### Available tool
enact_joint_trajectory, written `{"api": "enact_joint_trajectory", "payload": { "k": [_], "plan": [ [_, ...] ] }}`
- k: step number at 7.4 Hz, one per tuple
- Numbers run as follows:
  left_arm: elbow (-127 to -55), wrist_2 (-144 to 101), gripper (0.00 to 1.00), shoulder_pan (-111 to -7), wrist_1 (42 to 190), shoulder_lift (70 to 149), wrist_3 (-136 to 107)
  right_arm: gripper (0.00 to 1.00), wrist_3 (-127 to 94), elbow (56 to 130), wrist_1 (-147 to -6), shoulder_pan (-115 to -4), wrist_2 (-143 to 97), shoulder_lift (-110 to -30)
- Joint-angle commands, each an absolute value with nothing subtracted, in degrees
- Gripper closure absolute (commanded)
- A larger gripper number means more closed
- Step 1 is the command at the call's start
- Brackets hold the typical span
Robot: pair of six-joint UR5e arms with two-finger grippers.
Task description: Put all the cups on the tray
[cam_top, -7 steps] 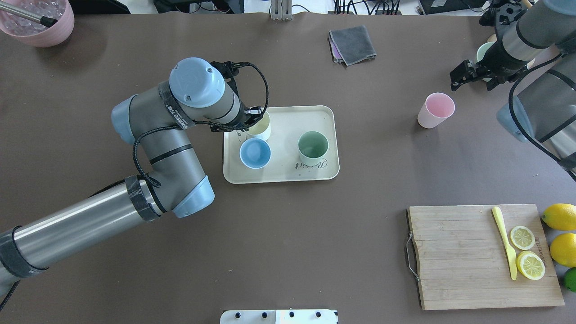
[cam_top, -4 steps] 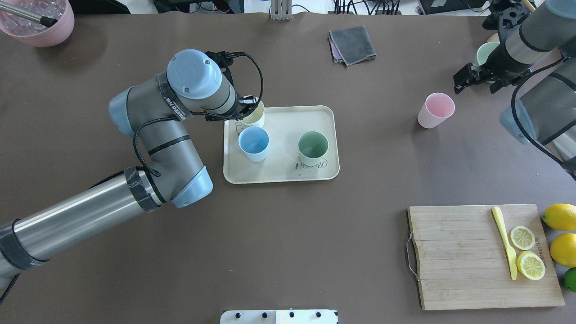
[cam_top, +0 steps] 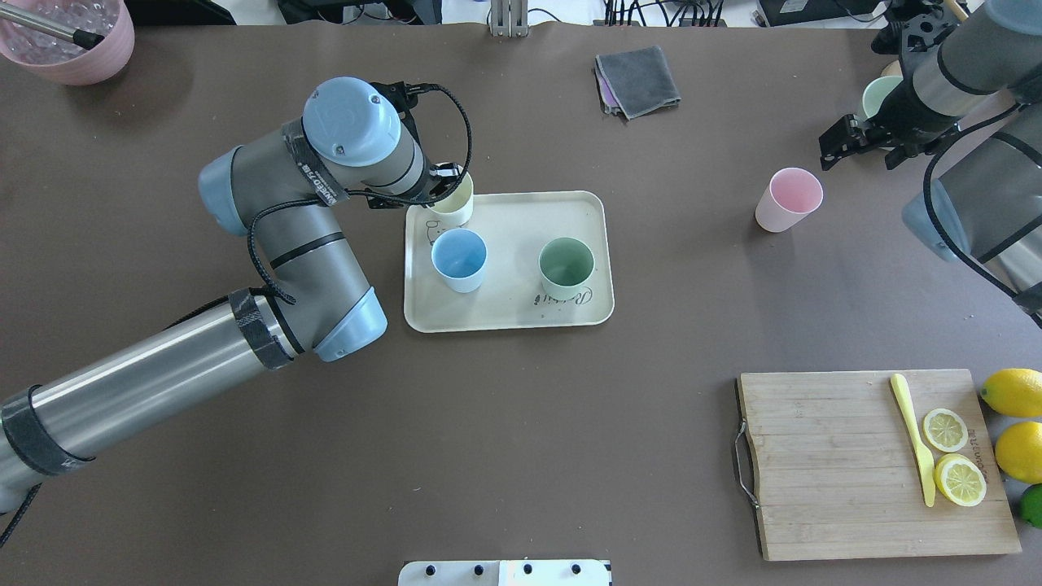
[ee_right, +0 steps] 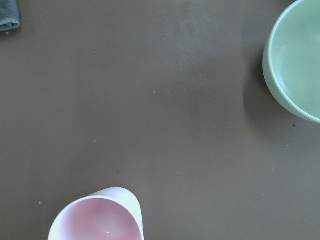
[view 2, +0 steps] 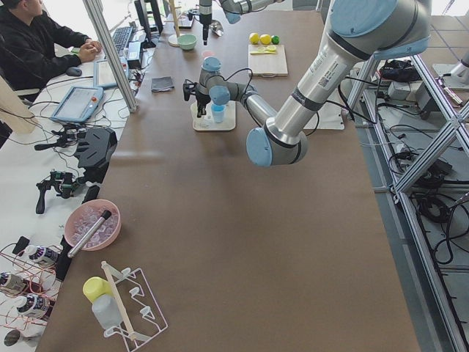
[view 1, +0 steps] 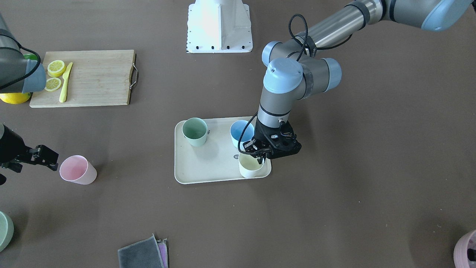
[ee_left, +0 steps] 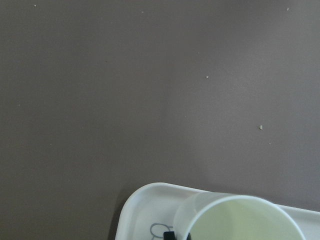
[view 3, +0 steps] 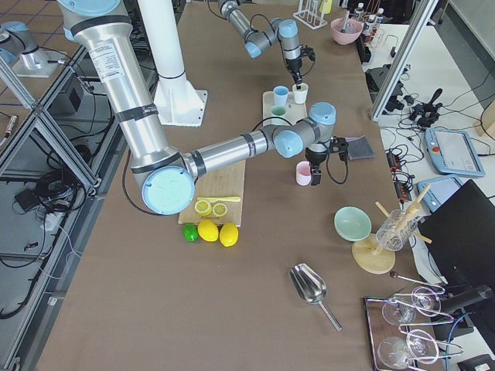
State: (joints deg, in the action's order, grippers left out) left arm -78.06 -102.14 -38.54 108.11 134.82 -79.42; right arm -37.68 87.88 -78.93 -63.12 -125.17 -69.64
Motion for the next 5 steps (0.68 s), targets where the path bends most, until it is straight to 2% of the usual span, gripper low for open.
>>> {"api": "enact_joint_trajectory", "payload": {
  "k": [1, 5],
  "plan": [
    [-77.2, -101.6, 0.02, -38.4, 108.0, 135.5, -79.0, 0.00, -37.5, 87.4, -78.9, -63.1, -125.2, -69.7],
    [-77.7, -104.0, 0.02, -42.1, 107.6, 136.1, -74.3, 0.00, -38.0, 86.0, -78.8, -62.1, -124.5, -69.5]
  ]
}}
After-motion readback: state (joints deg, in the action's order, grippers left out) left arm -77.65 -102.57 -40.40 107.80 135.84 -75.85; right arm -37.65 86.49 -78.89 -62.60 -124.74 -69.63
